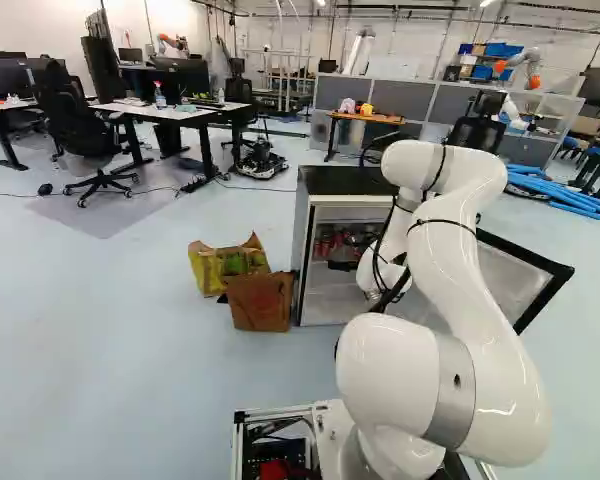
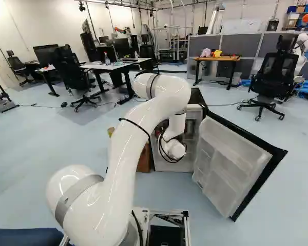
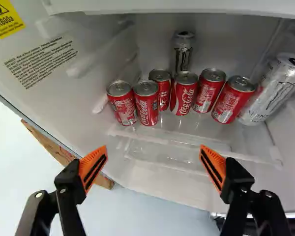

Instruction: Grab a drink from the fridge

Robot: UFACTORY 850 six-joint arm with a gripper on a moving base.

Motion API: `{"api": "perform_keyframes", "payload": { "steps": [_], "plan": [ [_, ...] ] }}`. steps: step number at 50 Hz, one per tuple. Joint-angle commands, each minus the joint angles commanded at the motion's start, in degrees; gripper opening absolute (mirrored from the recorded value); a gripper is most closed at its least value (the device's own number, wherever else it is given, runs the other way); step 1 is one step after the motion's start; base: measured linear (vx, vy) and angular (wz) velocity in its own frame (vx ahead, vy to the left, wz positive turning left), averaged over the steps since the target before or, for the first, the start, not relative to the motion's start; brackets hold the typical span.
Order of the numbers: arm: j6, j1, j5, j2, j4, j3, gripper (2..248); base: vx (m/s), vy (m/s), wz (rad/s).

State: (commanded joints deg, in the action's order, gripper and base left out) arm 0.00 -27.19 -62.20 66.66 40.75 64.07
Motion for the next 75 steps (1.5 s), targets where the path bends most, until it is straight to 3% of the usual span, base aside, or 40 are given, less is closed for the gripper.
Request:
{"api": "perform_keyframes", "payload": {
  "steps": [31,75],
  "plan": [
    [0.0,0.4,-3.0,3.6,3.7,6.3,247,0.000,0.000,0.000],
    [0.0,1.6,-2.4,6.6,3.7,12.2,247,0.000,0.000,0.000]
  ]
}}
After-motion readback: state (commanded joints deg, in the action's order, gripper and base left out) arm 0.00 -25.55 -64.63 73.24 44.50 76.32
